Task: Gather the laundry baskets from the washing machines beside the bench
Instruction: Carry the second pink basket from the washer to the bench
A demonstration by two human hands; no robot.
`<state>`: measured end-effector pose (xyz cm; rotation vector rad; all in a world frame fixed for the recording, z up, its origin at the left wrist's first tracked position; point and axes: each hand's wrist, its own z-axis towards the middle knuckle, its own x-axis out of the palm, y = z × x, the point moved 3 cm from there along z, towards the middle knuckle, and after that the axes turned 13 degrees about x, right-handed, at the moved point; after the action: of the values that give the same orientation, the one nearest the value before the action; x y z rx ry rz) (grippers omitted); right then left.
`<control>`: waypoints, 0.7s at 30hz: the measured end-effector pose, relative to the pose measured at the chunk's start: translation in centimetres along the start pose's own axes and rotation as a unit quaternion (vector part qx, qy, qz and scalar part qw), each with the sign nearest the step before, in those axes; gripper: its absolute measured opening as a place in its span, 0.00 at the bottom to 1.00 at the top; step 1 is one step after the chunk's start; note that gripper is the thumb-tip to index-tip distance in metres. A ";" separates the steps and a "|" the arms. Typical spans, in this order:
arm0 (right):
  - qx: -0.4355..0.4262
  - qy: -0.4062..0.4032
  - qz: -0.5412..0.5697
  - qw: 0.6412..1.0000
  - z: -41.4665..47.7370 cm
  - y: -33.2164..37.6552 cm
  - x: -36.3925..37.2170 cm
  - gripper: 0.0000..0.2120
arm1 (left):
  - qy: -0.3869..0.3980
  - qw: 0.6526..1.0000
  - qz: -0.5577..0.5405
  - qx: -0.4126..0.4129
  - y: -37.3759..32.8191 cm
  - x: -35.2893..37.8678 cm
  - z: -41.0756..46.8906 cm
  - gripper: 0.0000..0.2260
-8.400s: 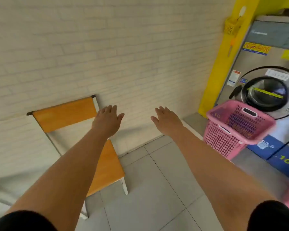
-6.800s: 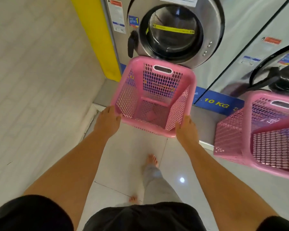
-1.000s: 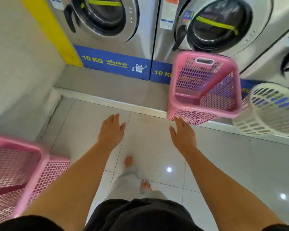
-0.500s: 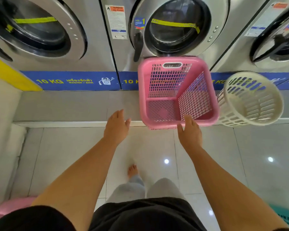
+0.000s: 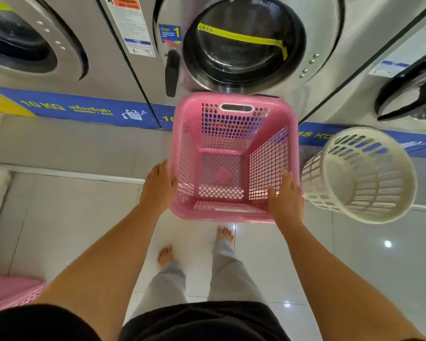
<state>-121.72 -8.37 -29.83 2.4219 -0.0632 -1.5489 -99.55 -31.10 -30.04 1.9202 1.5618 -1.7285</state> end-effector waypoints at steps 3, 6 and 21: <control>-0.010 0.005 -0.018 1.000 4.0 -1.0 -0.5 0.29 | -0.002 1.000 -0.012 -0.025 -0.8 2.0 1.6 0.28; -0.028 0.019 -0.037 0.999 7.4 -1.3 -0.2 0.29 | -0.007 0.998 -0.009 -0.059 -1.0 3.5 3.6 0.29; -0.092 0.051 0.023 0.994 14.1 -3.1 3.8 0.34 | -0.039 0.995 0.015 -0.093 1.8 5.7 9.4 0.35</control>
<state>-133.02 -8.83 -39.55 2.3337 0.0419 -1.3471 -105.48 -34.90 -38.65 1.7582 1.5941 -1.5654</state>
